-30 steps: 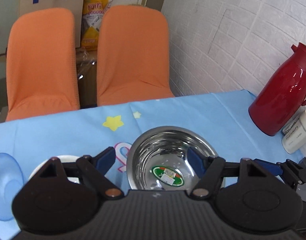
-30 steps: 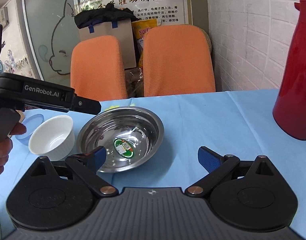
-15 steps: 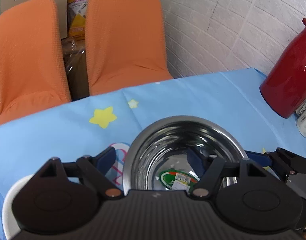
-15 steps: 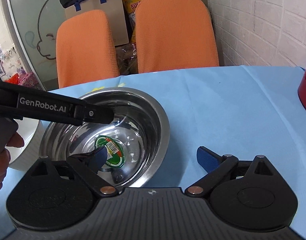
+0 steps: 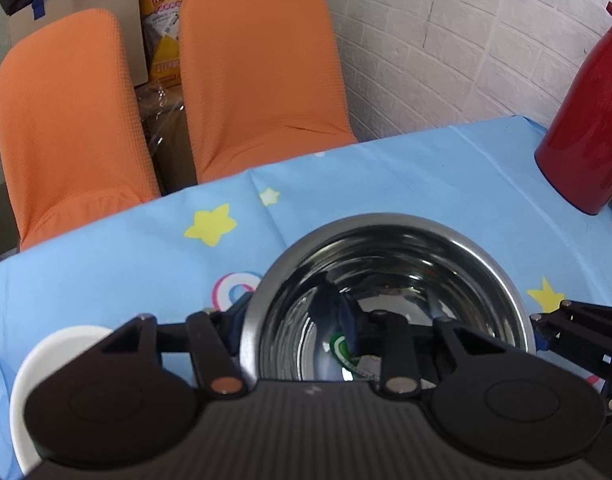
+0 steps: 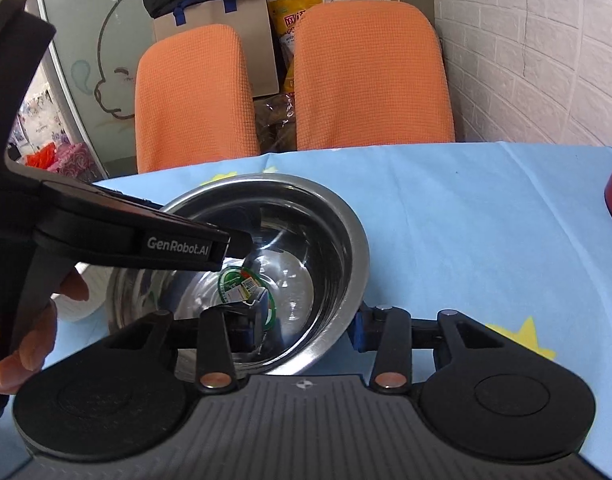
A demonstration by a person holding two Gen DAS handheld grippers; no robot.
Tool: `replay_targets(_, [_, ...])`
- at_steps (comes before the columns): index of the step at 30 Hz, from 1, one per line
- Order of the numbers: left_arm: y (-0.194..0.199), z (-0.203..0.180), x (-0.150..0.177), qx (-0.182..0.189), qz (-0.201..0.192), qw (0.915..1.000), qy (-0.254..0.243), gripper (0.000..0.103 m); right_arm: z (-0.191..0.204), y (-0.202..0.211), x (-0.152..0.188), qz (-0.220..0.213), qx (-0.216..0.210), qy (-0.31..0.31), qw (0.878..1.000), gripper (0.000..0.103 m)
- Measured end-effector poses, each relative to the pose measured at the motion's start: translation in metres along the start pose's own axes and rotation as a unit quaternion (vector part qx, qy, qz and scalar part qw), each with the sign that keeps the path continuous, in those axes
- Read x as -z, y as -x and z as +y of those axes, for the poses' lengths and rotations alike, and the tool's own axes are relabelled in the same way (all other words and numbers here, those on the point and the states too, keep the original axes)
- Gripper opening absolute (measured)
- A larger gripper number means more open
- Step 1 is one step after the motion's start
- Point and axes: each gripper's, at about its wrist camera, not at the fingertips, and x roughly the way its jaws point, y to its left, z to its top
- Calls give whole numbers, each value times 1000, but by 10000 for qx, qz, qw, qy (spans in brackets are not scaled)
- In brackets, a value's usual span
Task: Organize plates and bowls
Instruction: 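Close the left gripper on the steel bowl rim and lift it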
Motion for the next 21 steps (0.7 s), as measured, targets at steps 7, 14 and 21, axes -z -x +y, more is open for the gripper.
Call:
replay_targets(7, [51,-13,9,32,-162,9998,118,31,10,41,-2,-363,-74,18,9993,73])
replay_targets(14, [107,-30,58,42,-256,9994,233,31,36,93,29,-631,-162,90,9978,80])
replay_targets(21, [151,-45,131,22,-232,9996,170,33,64,128,84,-560,-283,-74,9980,81])
